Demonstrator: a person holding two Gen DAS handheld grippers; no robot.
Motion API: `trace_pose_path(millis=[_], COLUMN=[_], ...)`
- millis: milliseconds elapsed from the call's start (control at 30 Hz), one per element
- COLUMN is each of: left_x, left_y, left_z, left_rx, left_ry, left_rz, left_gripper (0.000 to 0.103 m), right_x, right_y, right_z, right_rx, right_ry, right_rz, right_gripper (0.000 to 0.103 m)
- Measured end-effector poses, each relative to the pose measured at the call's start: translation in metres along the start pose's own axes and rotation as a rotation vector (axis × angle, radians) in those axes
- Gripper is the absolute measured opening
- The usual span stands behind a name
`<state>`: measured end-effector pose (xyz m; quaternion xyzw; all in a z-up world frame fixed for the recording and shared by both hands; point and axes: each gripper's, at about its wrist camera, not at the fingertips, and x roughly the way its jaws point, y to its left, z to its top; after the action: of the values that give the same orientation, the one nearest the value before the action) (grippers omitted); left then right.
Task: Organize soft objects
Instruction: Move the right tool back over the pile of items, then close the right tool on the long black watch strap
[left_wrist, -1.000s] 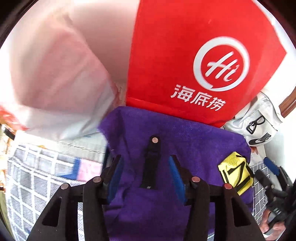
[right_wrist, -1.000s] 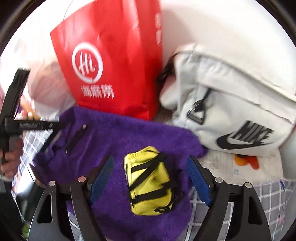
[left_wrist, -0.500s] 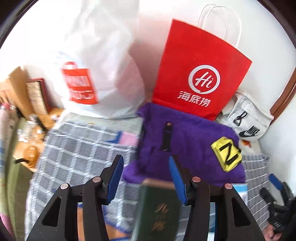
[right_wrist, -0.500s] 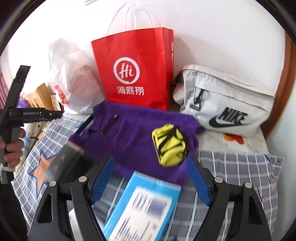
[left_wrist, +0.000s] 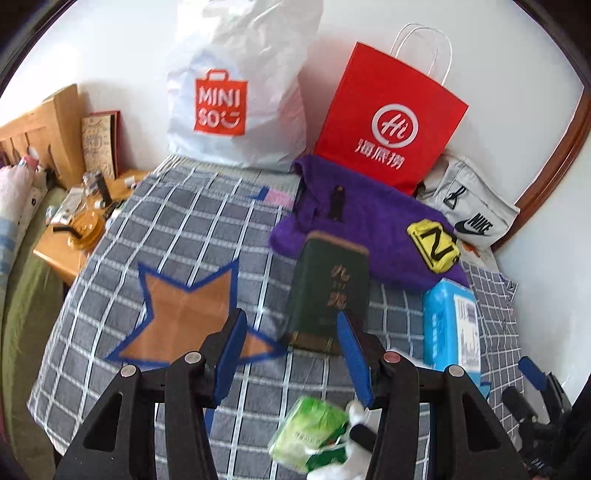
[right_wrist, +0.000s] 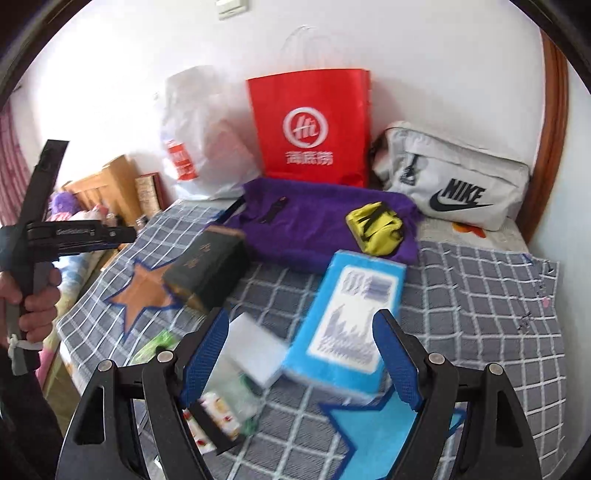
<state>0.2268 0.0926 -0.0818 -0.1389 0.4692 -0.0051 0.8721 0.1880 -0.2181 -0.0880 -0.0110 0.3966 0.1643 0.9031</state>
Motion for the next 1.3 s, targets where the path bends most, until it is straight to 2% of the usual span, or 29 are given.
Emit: trace_pose_path(millis=[100, 233, 333, 467, 767, 1067, 1133, 1167, 1300], left_x=[-0.004, -0.005, -0.005, 0.0, 0.011, 0.0, -0.003, -0.003, -0.005], left_y=[0.008, 0.016, 0.021, 0.03, 0.06, 0.064, 0.063, 0.062, 0.061], left_z=[-0.02, -0.042, -0.056, -0.073, -0.096, -0.099, -0.101, -0.101, -0.103], left_rx=[-0.01, -0.006, 0.0, -0.012, -0.07, -0.063, -0.056, -0.054, -0.048], left_ry=[0.007, 0.016, 0.004, 0.016, 0.083, 0.071, 0.069, 0.069, 0.066], left_rz=[-0.005, 0.045, 0.073, 0.081, 0.065, 0.052, 0.051, 0.051, 0.055], left_gripper=[0.049, 0.05, 0.05, 0.051, 0.051, 0.051, 0.051, 0.051, 0.051], right_x=[0.004, 0.009, 0.014, 0.023, 0.046, 0.063, 0.064, 0.064, 0.059], right_y=[0.017, 0.035, 0.048, 0.066, 0.081, 0.092, 0.09, 0.09, 0.087], right_z=[-0.023, -0.05, -0.064, -0.078, -0.094, -0.102, -0.103, -0.103, -0.103], right_rx=[-0.028, -0.047, -0.076, -0.13, -0.146, -0.18, -0.176, -0.175, -0.181], right_ry=[0.035, 0.064, 0.073, 0.079, 0.144, 0.16, 0.157, 0.156, 0.144], right_rz=[0.028, 0.073, 0.099, 0.106, 0.115, 0.064, 0.058, 0.061, 0.061], right_gripper=[0.064, 0.056, 0.046, 0.045, 0.045, 0.045, 0.037, 0.028, 0.021])
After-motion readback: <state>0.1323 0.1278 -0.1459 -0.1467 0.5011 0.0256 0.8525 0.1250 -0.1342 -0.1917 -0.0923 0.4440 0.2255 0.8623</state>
